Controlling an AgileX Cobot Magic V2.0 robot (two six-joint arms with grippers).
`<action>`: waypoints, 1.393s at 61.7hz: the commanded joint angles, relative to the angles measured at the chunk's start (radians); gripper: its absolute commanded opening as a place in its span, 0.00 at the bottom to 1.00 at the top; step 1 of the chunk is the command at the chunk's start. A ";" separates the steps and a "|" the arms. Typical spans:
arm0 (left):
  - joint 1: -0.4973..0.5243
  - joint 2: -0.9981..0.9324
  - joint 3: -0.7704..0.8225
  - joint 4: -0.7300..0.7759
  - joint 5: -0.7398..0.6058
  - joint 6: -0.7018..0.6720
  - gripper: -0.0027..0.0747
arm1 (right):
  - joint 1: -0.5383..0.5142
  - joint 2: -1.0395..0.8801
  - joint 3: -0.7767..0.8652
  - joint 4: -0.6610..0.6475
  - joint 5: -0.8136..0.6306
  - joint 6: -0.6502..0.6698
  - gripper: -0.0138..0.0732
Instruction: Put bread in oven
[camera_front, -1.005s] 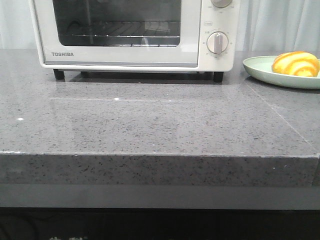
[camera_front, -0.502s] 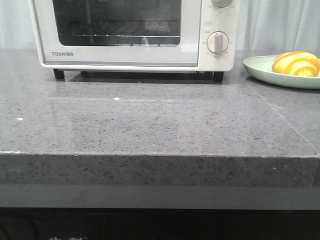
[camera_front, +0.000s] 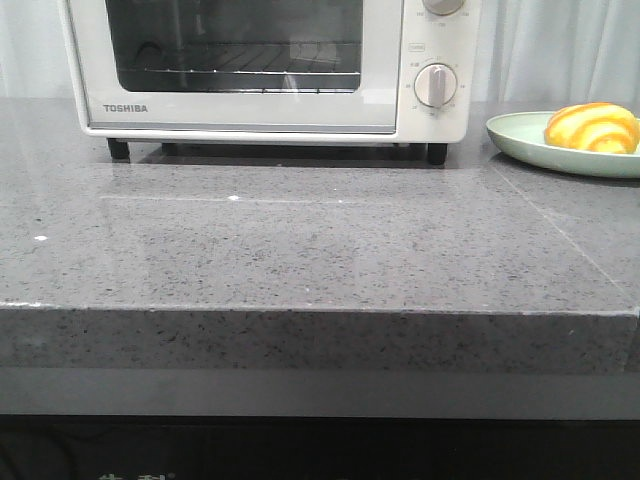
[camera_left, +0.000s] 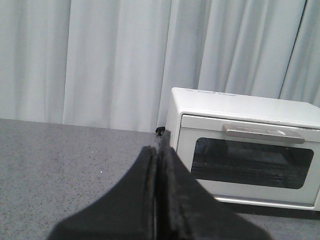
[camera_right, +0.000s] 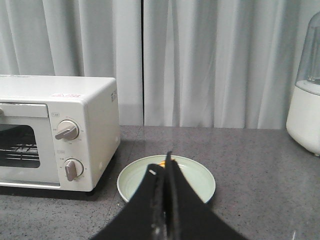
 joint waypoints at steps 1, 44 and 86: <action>-0.006 0.081 -0.100 -0.002 -0.012 -0.003 0.01 | -0.004 0.078 -0.094 -0.012 -0.012 -0.007 0.02; -0.006 0.392 -0.147 0.000 0.031 -0.003 0.01 | -0.004 0.400 -0.135 -0.012 0.160 -0.007 0.08; -0.329 0.727 -0.335 0.034 -0.215 0.047 0.01 | -0.004 0.407 -0.135 -0.011 0.151 -0.007 0.85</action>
